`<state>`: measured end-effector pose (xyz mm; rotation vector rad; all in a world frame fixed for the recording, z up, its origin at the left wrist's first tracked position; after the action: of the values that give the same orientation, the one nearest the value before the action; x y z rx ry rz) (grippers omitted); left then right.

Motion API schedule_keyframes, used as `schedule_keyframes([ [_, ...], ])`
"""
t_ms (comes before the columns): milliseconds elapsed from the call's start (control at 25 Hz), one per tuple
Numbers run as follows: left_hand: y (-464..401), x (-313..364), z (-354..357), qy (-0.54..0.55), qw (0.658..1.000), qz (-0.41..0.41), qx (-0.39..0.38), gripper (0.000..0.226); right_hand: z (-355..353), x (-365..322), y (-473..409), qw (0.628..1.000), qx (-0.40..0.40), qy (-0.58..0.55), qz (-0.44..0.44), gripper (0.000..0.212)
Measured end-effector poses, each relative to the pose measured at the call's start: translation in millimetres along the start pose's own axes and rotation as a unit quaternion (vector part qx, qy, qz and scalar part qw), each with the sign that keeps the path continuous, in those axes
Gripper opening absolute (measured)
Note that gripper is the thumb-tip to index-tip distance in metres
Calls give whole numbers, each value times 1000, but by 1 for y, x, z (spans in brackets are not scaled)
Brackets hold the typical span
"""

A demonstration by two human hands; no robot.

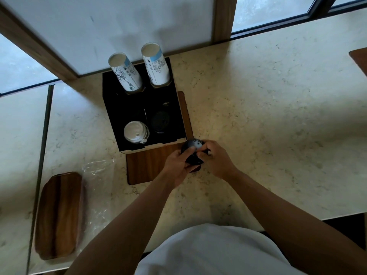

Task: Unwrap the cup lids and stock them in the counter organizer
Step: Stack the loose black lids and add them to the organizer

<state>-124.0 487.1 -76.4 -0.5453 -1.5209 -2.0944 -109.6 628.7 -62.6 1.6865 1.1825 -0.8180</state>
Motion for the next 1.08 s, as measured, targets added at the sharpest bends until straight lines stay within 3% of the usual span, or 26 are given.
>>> schedule_keyframes([
  [120, 2, 0, -5, -11, 1000, 4, 7, 34, 0, 5, 2, 993, -9, -111, 43, 24],
  [240, 7, 4, -6, 8, 1000, 11, -15, 32, 7, 17, 8, 939, -20, -318, 130, 51],
  [320, 10, 5, -5, 4, 1000, 16, -27, 30, 10, 24, 9, 913, -17, -378, 151, 39],
  [440, 13, 6, -5, -37, 998, 15, -39, 26, 8, 28, 7, 923, -24, -363, 125, 20],
  [600, 13, 9, -7, -32, 998, 24, -55, 31, 0, 27, 1, 937, -13, -330, 117, 38],
  [800, 11, 16, -18, -53, 998, 42, -19, 40, 0, 14, -6, 949, -14, -292, 121, 45],
  [960, 14, 30, -27, 1, 997, 69, -13, 40, 3, -2, -12, 945, 5, -302, 126, 48],
  [1080, 17, 44, -38, 64, 993, 94, 10, 40, 5, -18, -20, 962, 6, -253, 103, 42],
])
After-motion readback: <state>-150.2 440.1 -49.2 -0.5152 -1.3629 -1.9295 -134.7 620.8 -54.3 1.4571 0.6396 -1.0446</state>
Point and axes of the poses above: each hand's wrist, its own y-axis away from the middle knuckle, its own z-axis out of the palm, x = y × z, the point moved 7 cm from there along -y, towards the middle knuckle
